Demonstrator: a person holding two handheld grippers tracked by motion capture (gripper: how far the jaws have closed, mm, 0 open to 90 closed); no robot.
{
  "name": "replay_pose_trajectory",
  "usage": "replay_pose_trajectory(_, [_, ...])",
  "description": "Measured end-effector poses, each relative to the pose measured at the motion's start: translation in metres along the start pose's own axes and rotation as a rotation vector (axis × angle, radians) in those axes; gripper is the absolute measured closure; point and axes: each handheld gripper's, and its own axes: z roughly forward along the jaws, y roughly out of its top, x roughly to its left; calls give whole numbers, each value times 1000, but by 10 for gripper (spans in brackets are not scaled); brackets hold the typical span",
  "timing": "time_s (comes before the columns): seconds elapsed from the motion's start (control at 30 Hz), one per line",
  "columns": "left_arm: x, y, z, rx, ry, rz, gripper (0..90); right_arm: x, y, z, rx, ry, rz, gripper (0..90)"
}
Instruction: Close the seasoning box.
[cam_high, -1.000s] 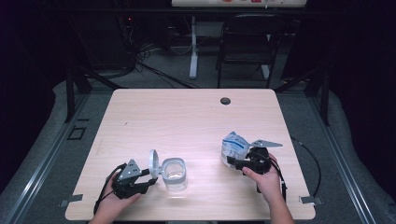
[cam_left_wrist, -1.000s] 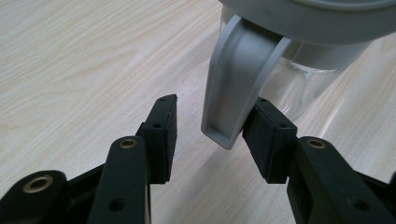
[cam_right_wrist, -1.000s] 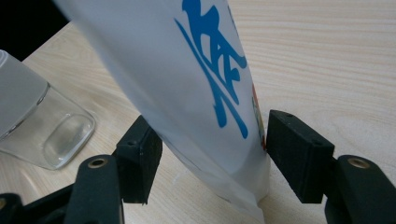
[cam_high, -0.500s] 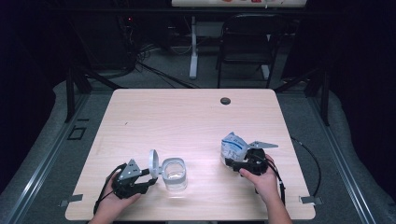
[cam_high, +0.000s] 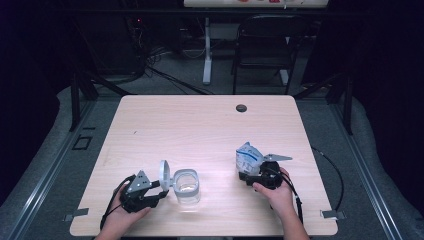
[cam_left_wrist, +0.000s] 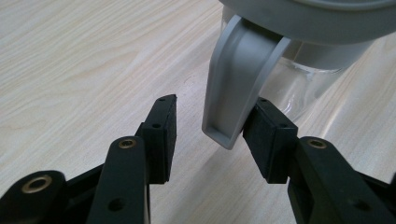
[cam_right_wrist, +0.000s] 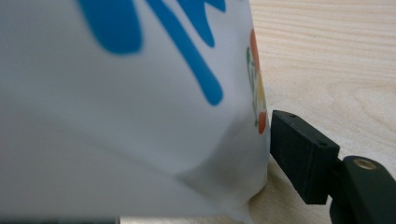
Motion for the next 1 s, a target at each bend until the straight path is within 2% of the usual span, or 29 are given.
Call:
replay_pose_trajectory(0.13, [0, 0, 0, 0, 0, 0, 553, 0, -1, 2, 2, 2, 17, 336])
replay_pose_trajectory(0.17, [0, 0, 0, 0, 0, 0, 553, 0, -1, 2, 12, -11, 9, 336])
replay_pose_trajectory(0.27, [0, 0, 0, 0, -1, 1, 553, 0, -2, 3, 2, -2, 17, 335])
replay_pose_trajectory(0.6, [0, 0, 0, 0, -1, 1, 553, 0, -4, 9, 18, -9, 20, 333])
replay_pose_trajectory(0.63, [0, 0, 0, 0, 0, 1, 553, -1, -4, 9, 28, -23, 13, 333])
replay_pose_trajectory(0.83, [0, 0, 0, 0, 0, 1, 553, -3, -4, 10, 17, -9, 34, 348])
replay_pose_trajectory(1.0, [0, 0, 0, 0, 0, 1, 553, -3, -5, 11, 20, -8, 21, 354])
